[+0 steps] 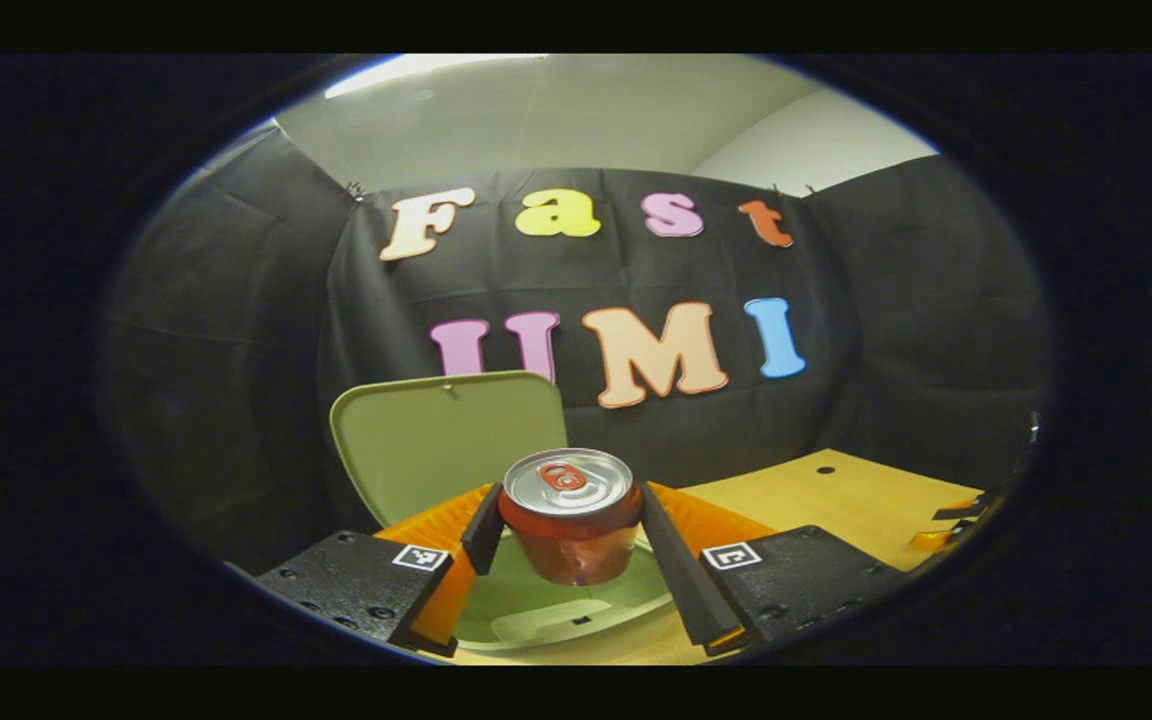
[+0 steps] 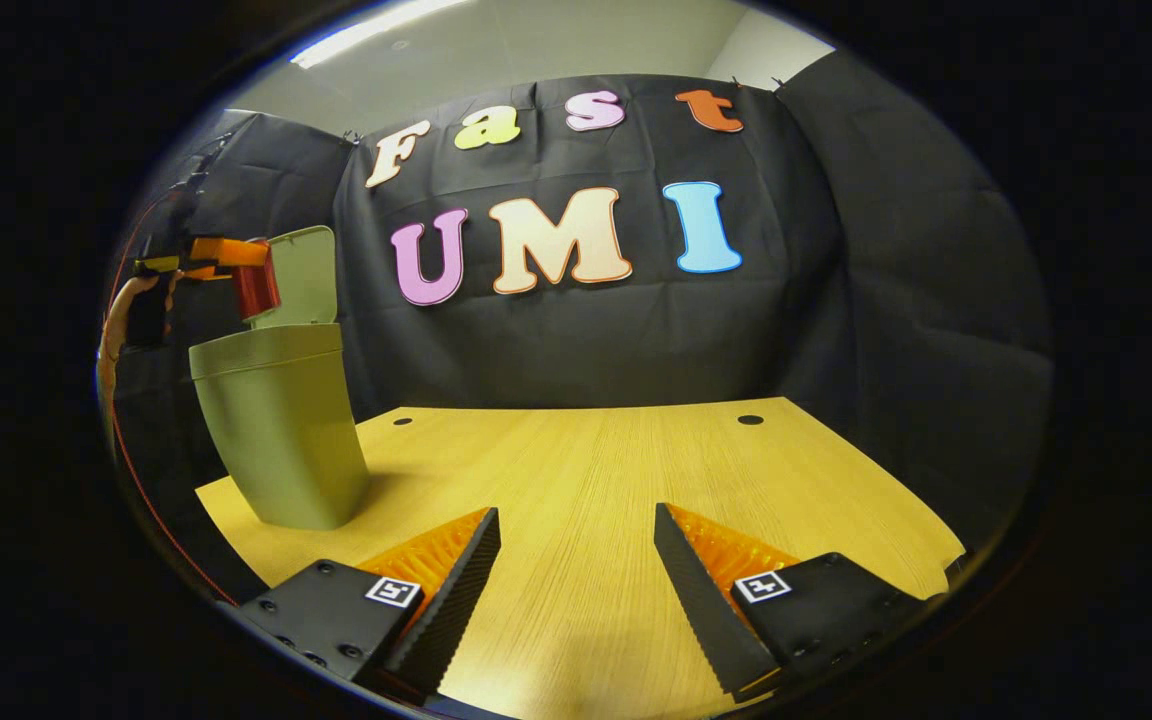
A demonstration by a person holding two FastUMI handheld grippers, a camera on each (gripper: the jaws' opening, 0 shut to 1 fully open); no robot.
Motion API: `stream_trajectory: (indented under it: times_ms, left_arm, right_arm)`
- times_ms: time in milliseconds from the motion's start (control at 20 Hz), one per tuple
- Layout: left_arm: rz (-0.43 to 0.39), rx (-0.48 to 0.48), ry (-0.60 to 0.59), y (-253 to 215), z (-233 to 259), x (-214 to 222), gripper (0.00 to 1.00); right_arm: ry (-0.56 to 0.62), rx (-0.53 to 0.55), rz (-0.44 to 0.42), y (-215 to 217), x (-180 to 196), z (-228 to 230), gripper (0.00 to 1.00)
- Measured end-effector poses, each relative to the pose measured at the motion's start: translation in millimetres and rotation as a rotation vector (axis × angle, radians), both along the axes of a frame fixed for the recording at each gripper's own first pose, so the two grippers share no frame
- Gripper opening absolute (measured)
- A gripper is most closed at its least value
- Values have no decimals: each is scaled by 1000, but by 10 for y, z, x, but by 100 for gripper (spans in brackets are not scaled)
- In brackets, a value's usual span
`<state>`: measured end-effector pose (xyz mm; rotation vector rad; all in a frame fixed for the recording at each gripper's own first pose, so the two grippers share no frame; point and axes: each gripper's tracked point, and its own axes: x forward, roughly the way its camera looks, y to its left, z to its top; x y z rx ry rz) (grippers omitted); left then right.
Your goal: Press the lid of the desktop garbage bin to open it, pick up the crumpled paper on the desktop and throw it into the bin, then pick up the pop can on the desktop and drop it into the bin, and finally close the garbage bin lid.
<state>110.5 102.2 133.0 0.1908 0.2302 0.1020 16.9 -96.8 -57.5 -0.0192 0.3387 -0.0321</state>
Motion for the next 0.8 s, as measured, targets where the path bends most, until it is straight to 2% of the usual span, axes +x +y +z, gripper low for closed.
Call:
stream_trajectory:
  times_ms: [150, 350, 450, 500, 600, 750, 800]
  left_arm:
    - [25, -19, 58, 180, -221, -30, 77]
    - [50, -20, 55, 250, -169, 26, 80]
    - [65, -1, 35, 288, -17, 56, 82]
    - [71, 7, 20, 303, 87, 71, 81]
    - [84, 19, -28, 322, 357, 109, 81]
    - [97, 10, -100, 280, 785, 212, 82]
    - [103, 4, -115, 297, 887, 254, 80]
  right_arm:
    - [-14, -12, 17, 53, -24, 48, 97]
    - [-16, -11, 22, 70, -37, 62, 97]
    - [-11, -6, 24, 85, -39, 54, 97]
    - [-12, -3, 24, 88, -49, 62, 95]
    - [-18, 4, 26, 96, -50, 87, 97]
    - [-20, 4, 25, 94, -61, 96, 94]
    - [-20, 6, 25, 98, -59, 96, 97]
